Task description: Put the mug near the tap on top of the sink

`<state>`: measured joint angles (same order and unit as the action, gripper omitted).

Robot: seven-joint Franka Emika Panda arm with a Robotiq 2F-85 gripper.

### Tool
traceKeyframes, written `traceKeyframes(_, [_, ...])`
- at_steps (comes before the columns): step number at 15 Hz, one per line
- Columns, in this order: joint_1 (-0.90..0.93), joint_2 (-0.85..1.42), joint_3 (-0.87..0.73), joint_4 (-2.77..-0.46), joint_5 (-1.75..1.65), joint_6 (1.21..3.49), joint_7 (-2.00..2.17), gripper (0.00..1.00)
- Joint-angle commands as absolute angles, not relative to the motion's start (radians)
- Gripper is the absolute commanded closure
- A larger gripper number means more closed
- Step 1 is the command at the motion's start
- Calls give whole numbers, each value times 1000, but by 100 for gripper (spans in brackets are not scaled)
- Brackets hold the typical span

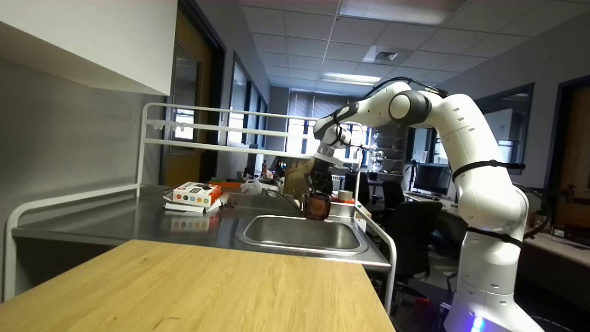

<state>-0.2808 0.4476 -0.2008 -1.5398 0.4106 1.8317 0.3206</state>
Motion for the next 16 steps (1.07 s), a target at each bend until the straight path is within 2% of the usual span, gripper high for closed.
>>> traceKeyframes(1, [-282, 425, -216, -1525, 382, 1813, 372, 95])
traceKeyframes(16, [-296, 447, -270, -1536, 269, 1836, 506, 96])
